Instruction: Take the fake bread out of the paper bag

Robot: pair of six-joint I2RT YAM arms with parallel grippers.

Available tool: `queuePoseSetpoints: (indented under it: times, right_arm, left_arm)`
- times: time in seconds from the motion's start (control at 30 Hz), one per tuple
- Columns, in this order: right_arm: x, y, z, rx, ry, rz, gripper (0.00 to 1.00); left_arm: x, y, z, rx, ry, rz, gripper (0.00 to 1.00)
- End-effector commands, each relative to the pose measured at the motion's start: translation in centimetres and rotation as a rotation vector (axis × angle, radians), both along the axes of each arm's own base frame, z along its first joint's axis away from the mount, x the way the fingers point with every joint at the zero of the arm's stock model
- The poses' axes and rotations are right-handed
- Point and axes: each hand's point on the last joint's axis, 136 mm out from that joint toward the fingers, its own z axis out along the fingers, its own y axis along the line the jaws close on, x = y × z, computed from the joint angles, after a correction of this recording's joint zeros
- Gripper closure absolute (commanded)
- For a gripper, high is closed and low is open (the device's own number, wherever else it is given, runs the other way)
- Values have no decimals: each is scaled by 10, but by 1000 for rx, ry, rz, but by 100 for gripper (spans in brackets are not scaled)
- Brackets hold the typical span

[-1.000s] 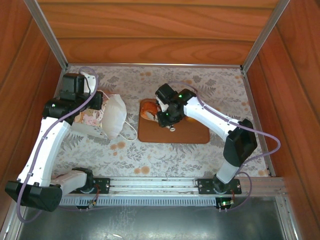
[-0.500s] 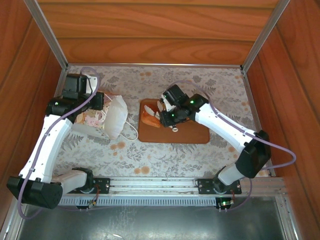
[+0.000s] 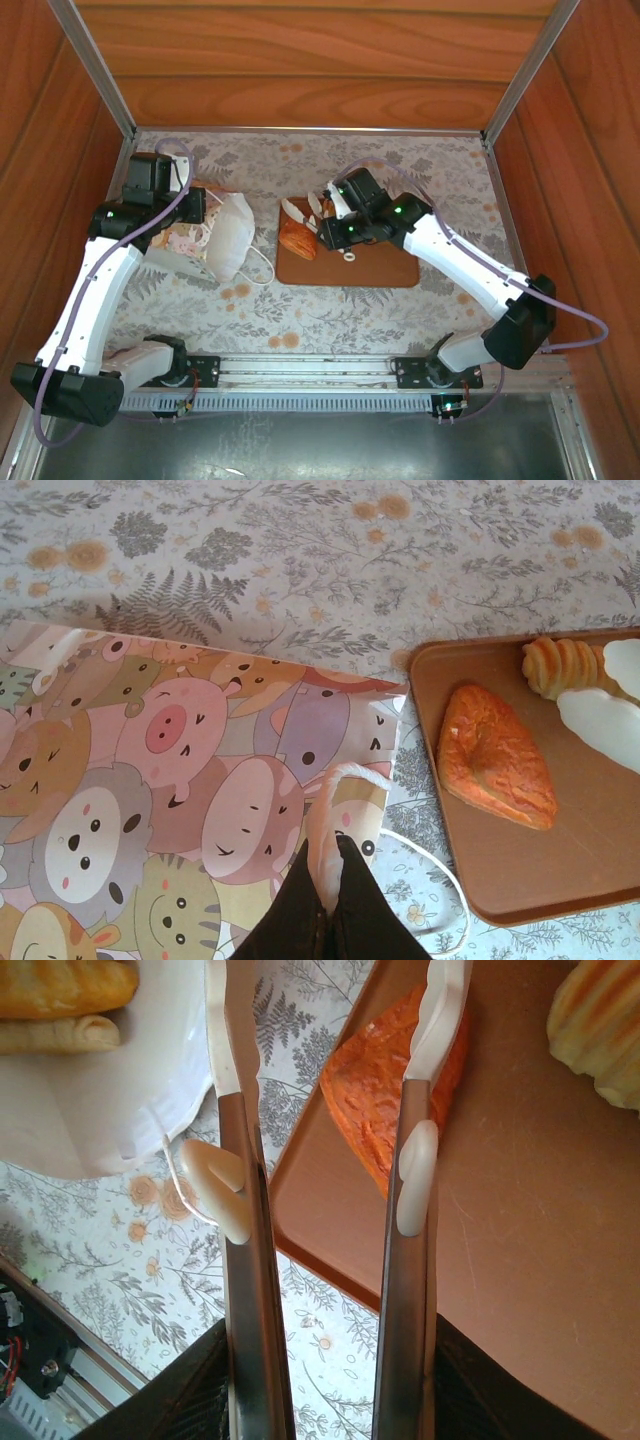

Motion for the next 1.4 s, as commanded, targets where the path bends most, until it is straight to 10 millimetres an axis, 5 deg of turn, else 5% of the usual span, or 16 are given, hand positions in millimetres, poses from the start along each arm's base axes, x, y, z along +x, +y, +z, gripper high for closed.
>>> queuePoseSetpoints:
  times: [0.0,0.7,0.93,1.23,1.37]
  right_arm:
    - [3,1,18,60,-24,-20,53]
    - [-6,7,66,216,-68,-8,54]
    - [-15,24,79,331,-26,44,56]
    - [-47,72,56,483,239,210,57]
    - [-48,66,27,379,276,158,59]
  left_arm:
    - [0,0,10,-14,-36,13,100]
    - [0,-3,22,-28,-77,1,100]
    - [3,-4,22,-26,-75,-5,100]
    - [0,-4,23,-18,-86,-17,100]
    - [0,-1,24,-3,-94,-9,100]
